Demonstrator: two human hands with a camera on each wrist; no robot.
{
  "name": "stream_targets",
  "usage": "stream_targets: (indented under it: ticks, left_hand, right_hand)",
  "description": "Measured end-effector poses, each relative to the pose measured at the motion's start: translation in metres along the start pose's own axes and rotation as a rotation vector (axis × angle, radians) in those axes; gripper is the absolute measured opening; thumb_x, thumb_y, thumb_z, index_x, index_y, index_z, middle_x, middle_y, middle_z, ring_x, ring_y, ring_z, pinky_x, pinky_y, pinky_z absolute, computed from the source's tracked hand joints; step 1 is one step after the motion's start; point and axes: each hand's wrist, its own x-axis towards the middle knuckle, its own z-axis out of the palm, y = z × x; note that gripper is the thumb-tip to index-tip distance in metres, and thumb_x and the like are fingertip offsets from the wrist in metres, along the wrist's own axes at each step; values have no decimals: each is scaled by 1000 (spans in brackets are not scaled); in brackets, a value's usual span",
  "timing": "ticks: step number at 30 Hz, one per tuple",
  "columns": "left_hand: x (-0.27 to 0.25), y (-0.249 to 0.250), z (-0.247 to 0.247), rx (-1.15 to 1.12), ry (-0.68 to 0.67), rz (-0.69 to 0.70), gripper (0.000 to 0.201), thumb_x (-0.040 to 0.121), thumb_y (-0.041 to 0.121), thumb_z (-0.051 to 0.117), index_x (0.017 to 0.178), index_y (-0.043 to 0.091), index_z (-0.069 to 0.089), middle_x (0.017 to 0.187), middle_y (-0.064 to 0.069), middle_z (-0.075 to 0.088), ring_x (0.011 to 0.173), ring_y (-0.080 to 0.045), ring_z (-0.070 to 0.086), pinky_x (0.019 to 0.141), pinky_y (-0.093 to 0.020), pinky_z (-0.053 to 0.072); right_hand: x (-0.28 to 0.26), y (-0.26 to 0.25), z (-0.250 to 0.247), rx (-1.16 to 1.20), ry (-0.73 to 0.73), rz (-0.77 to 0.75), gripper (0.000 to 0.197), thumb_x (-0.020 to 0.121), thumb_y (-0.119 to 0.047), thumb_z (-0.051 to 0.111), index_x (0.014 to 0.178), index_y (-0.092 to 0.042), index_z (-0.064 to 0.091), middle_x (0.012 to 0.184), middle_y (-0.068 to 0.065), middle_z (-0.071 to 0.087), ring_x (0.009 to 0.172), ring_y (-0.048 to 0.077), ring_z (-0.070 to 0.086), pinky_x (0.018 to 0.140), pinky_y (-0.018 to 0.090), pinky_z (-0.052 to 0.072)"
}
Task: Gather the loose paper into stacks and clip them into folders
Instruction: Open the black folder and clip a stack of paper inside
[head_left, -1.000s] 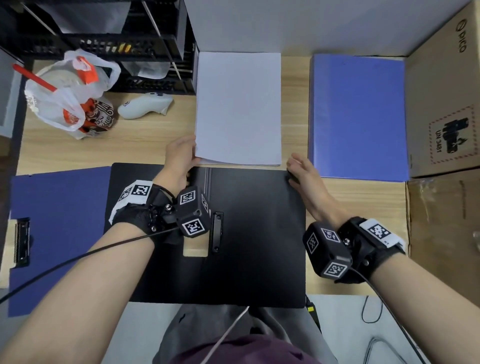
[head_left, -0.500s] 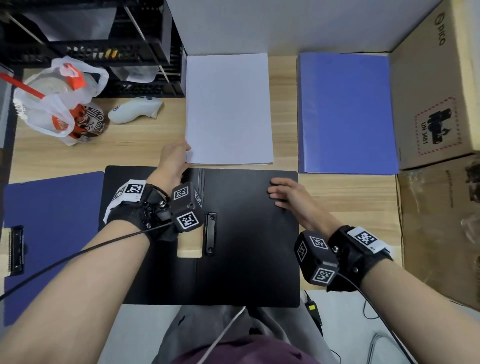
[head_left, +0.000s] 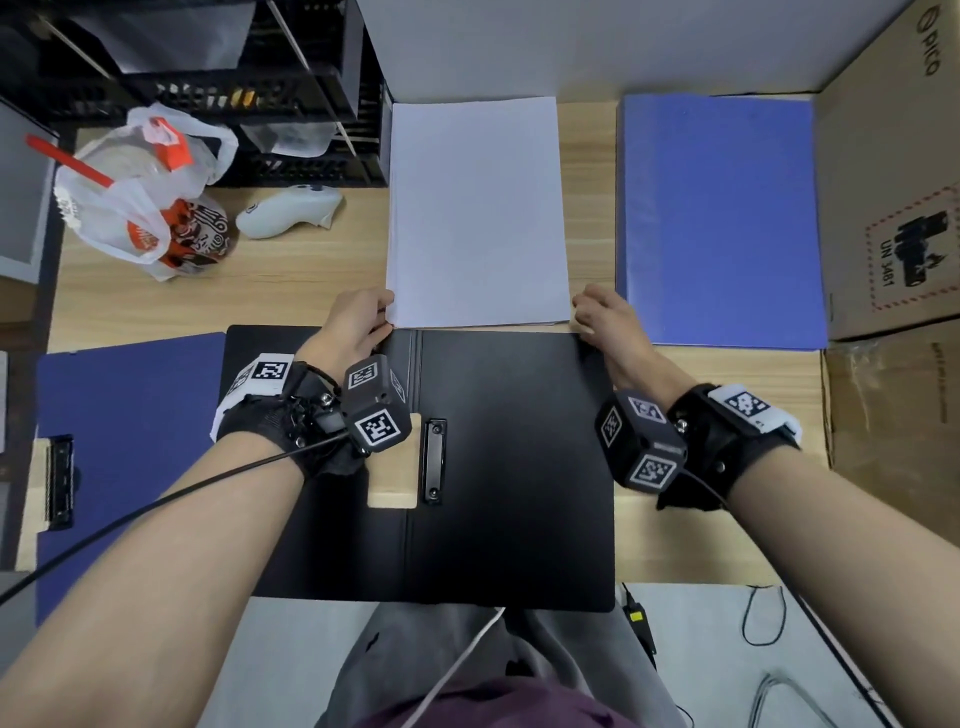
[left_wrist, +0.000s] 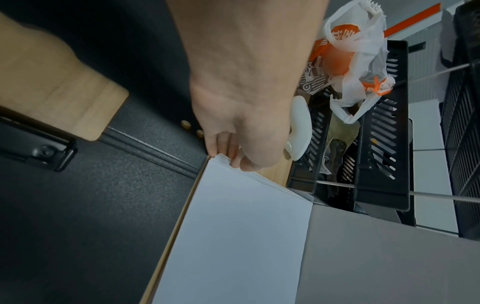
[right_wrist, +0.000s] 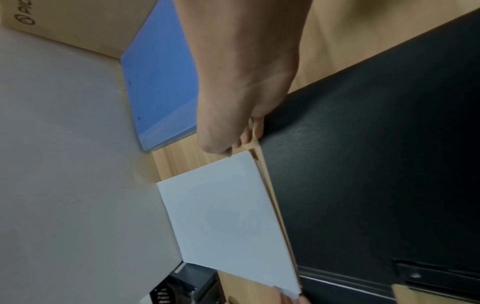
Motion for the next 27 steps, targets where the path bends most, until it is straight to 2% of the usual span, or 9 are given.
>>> stream_targets:
  ticks: [2, 4, 7, 9, 11, 12, 17, 22, 27]
  left_hand:
    - [5, -1, 0, 56, 4, -15, 23, 93, 5, 45, 74, 15, 52, 73, 0, 46, 67, -11, 45, 71, -22, 45]
    - [7, -1, 0, 97, 4, -23, 22, 94, 8, 47, 74, 16, 50, 73, 1, 42, 67, -10, 45, 70, -23, 45]
    - [11, 2, -2, 128, 11, -28, 17, 95, 12, 49, 79, 17, 54, 84, 0, 47, 68, -9, 45, 68, -23, 46]
    - [8, 3, -1, 161, -10, -6, 15, 95, 15, 50, 101, 9, 61, 95, -9, 52, 72, -11, 49, 75, -22, 45]
    - [9, 2, 0, 188, -16, 21, 39, 94, 15, 49, 130, -2, 52, 121, -23, 57, 90, -18, 56, 83, -25, 41]
    - [8, 2, 1, 201, -22, 53, 39, 95, 14, 48, 132, 1, 52, 130, -24, 53, 95, -18, 53, 86, -26, 41]
    - [9, 4, 1, 241, -28, 112, 26, 96, 16, 50, 121, 14, 55, 118, -1, 52, 104, -16, 46, 87, -27, 42]
    - [8, 5, 2, 211, -50, 165, 13, 94, 18, 53, 104, 21, 61, 110, 2, 63, 97, -15, 54, 83, -28, 45]
    - [4, 11, 10, 145, -55, 248, 14, 95, 12, 52, 105, 18, 58, 94, 4, 63, 75, -9, 56, 66, -20, 46]
  right_hand:
    - [6, -9, 3, 21, -47, 4, 16, 74, -20, 58, 75, -29, 45, 77, -11, 49, 67, 3, 48, 60, 17, 38]
    - [7, -14, 4, 2, -62, -11, 24, 83, -6, 56, 69, -24, 46, 62, -9, 56, 54, 2, 50, 49, 13, 36]
    - [3, -17, 3, -66, -98, -10, 23, 92, -6, 52, 78, -22, 59, 75, -7, 67, 60, 1, 59, 52, 11, 42]
    - [1, -18, 1, -87, -119, -24, 23, 93, -5, 49, 86, -17, 67, 84, -4, 70, 65, 0, 62, 53, 9, 44]
    - [2, -19, 1, -90, -131, -32, 25, 93, -4, 46, 100, -10, 69, 98, 1, 72, 78, 6, 63, 60, 10, 48]
    - [2, -20, 2, -89, -136, -33, 25, 93, -4, 45, 101, -11, 68, 101, 3, 71, 83, 10, 62, 65, 13, 48]
    - [3, -20, 7, -109, -94, -13, 27, 85, -2, 42, 70, -21, 55, 89, 7, 60, 84, 19, 50, 74, 30, 38]
    - [1, -18, 9, -65, -88, 8, 28, 87, -2, 44, 78, -22, 61, 92, 5, 63, 82, 16, 52, 61, 20, 41]
    - [3, -15, 8, -17, -55, 14, 20, 92, -8, 49, 105, -18, 61, 98, 4, 66, 85, 15, 58, 68, 19, 45]
